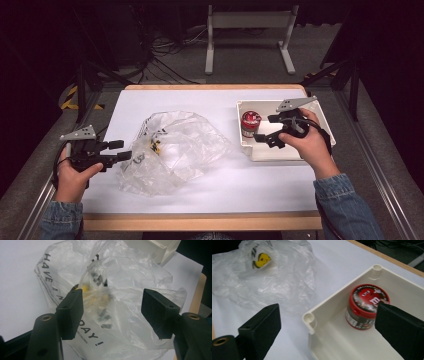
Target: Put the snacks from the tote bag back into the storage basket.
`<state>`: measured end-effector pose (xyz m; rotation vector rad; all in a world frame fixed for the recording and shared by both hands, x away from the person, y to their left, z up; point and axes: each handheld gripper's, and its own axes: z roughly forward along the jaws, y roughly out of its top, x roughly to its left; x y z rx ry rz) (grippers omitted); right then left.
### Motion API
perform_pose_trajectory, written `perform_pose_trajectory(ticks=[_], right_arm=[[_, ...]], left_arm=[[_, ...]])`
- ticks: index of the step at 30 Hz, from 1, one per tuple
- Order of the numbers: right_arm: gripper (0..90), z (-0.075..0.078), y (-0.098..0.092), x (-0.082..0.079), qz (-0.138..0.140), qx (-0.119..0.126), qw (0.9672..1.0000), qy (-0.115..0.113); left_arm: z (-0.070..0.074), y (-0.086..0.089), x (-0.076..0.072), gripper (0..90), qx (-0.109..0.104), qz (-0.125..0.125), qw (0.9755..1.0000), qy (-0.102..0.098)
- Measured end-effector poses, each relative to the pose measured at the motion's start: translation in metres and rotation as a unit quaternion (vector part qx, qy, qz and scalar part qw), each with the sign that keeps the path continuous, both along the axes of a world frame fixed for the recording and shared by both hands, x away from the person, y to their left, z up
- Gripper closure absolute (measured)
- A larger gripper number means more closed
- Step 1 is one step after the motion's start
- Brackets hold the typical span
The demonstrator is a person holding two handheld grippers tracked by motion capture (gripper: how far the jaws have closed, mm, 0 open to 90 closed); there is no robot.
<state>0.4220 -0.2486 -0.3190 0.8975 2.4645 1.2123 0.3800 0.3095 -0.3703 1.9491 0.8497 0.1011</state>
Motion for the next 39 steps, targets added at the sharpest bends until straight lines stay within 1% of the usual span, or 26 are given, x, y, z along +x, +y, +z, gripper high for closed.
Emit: perform_pose_trajectory(ticks=[3, 5, 7, 9, 11, 12, 15, 16, 17, 18, 19, 20, 21, 22, 24, 25, 26, 27, 28, 29, 30, 31, 32, 35, 37, 39], right_arm=[[6.8, 0.001, 0.005, -0.013, 0.008, 0.013, 0.9999, -0.004], [6.8, 0.001, 0.005, -0.019, 0.009, 0.017, 0.9998, -0.009], [6.8, -0.002, 0.004, -0.023, 0.011, 0.019, 0.9997, -0.008], [6.8, -0.007, 0.003, -0.028, 0.011, 0.010, 0.9998, -0.013], [6.8, -0.010, 0.002, -0.032, 0.011, 0.009, 0.9998, -0.014], [6.8, -0.012, 0.002, -0.034, 0.013, 0.012, 0.9998, -0.012], [6.8, -0.017, 0.003, -0.040, 0.018, 0.016, 0.9996, -0.013], [6.5, -0.019, 0.004, -0.040, 0.024, 0.019, 0.9995, -0.008], [6.3, -0.020, 0.004, -0.040, 0.032, 0.013, 0.9994, -0.002], [6.3, -0.021, 0.004, -0.040, 0.035, 0.010, 0.9993, -0.003], [5.3, -0.023, 0.004, -0.041, 0.037, 0.016, 0.9991, -0.011], [4.5, -0.025, 0.004, -0.042, 0.039, 0.022, 0.9989, -0.012], [4.5, -0.026, 0.005, -0.043, 0.041, 0.023, 0.9989, -0.009], [4.5, -0.029, 0.006, -0.045, 0.041, 0.019, 0.9989, -0.010], [4.7, -0.032, 0.008, -0.048, 0.044, 0.007, 0.9989, -0.016], [7.1, -0.033, 0.009, -0.050, 0.043, 0.006, 0.9988, -0.024], [8.6, -0.034, 0.009, -0.052, 0.041, 0.016, 0.9984, -0.036], [8.5, -0.035, 0.009, -0.053, 0.043, 0.024, 0.9980, -0.040], [8.5, -0.037, 0.009, -0.053, 0.047, 0.022, 0.9980, -0.036], [8.5, -0.040, 0.009, -0.053, 0.059, 0.011, 0.9978, -0.029], [8.5, -0.042, 0.009, -0.053, 0.063, 0.007, 0.9976, -0.027], [8.6, -0.046, 0.008, -0.052, 0.063, 0.002, 0.9979, -0.017], [8.5, -0.048, 0.008, -0.051, 0.060, 0.000, 0.9981, -0.013], [8.3, -0.054, 0.006, -0.048, 0.056, 0.003, 0.9984, -0.004], [8.3, -0.057, 0.004, -0.046, 0.055, 0.006, 0.9985, -0.003], [8.1, -0.058, 0.003, -0.045, 0.052, 0.006, 0.9986, -0.001]], left_arm=[[0.001, -0.002, 0.000, 35.8, 0.004, -0.006, 1.0000, 0.001], [0.001, -0.003, -0.001, 35.8, 0.004, -0.010, 0.9999, 0.000], [0.002, -0.004, -0.001, 35.8, 0.007, -0.016, 0.9999, 0.000], [0.001, -0.004, -0.002, 35.9, 0.012, -0.020, 0.9997, 0.001], [0.000, -0.003, -0.001, 35.9, 0.012, -0.022, 0.9997, 0.001], [-0.001, -0.003, -0.002, 35.9, 0.009, -0.019, 0.9998, 0.004], [-0.001, -0.003, -0.002, 35.4, 0.011, -0.025, 0.9996, 0.003], [-0.001, -0.002, -0.002, 35.0, 0.011, -0.029, 0.9995, 0.002], [0.000, -0.002, -0.003, 34.9, 0.007, -0.030, 0.9995, 0.003], [0.000, -0.001, -0.004, 34.8, 0.003, -0.038, 0.9993, 0.001], [0.000, 0.000, -0.005, 34.0, 0.006, -0.040, 0.9992, 0.000], [-0.001, 0.000, -0.006, 33.0, 0.008, -0.040, 0.9992, 0.000], [-0.001, 0.001, -0.007, 32.5, 0.012, -0.041, 0.9991, -0.001], [-0.002, 0.002, -0.007, 31.6, 0.012, -0.046, 0.9989, -0.003], [-0.002, 0.002, -0.008, 30.3, 0.009, -0.045, 0.9989, -0.003], [-0.002, 0.002, -0.008, 29.6, 0.009, -0.048, 0.9988, -0.005], [-0.001, 0.002, -0.009, 29.0, 0.007, -0.051, 0.9987, -0.004], [-0.001, 0.001, -0.009, 27.8, 0.007, -0.052, 0.9986, -0.005], [-0.001, 0.000, -0.010, 27.1, 0.003, -0.058, 0.9983, 0.000], [-0.001, 0.000, -0.010, 25.9, 0.002, -0.061, 0.9982, 0.003], [-0.002, -0.001, -0.010, 24.6, 0.001, -0.065, 0.9978, 0.007], [-0.002, -0.001, -0.011, 22.4, 0.003, -0.065, 0.9979, 0.008], [-0.002, -0.002, -0.011, 21.5, 0.004, -0.064, 0.9979, 0.009], [-0.003, -0.002, -0.010, 17.3, -0.003, -0.057, 0.9983, 0.008], [-0.003, -0.001, -0.010, 14.7, -0.003, -0.056, 0.9984, 0.007], [-0.004, -0.002, -0.010, 13.3, 0.002, -0.058, 0.9983, 0.002]])
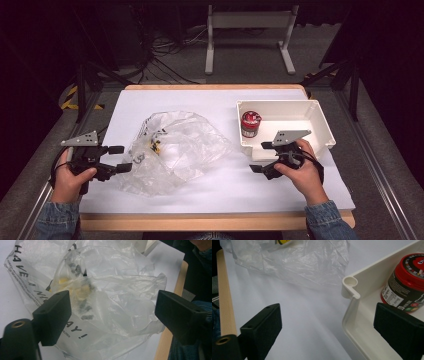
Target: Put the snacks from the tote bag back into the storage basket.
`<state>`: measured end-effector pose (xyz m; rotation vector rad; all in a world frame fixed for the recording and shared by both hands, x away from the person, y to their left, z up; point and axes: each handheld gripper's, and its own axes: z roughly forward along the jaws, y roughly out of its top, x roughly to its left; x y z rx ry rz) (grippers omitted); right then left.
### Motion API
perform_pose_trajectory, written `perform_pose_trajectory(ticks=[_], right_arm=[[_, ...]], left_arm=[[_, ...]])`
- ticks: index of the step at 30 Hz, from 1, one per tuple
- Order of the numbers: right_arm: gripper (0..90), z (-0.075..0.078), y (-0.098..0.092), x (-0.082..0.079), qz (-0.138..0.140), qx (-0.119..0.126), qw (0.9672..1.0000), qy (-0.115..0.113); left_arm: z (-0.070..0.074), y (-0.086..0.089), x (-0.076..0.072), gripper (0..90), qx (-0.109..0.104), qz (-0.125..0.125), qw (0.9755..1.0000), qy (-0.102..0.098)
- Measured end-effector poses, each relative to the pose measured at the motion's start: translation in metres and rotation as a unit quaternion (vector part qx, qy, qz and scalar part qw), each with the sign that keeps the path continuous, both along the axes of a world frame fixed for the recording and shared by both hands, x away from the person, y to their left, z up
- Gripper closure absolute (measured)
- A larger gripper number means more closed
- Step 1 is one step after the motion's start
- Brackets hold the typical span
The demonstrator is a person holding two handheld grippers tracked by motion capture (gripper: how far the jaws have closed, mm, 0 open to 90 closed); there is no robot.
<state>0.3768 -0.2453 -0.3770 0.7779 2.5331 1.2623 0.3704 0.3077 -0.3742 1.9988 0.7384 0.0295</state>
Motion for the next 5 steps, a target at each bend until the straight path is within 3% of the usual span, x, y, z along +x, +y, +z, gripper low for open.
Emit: perform_pose_trajectory(ticks=[2, 5], right_arm=[[7.8, -0.0026, -0.0026, 0.0015, -0.002, 0.004, 1.0000, 0.003], [5.6, -0.0055, -0.0061, 0.0028, -0.002, 0.011, 0.9999, 0.000]], left_arm=[[-0.0016, -0.0004, 0.0001, 11.4, 0.003, 0.001, 1.0000, 0.002], [-0.0049, -0.0018, 0.0000, 7.2, 0.010, 0.006, 0.9999, -0.009]])
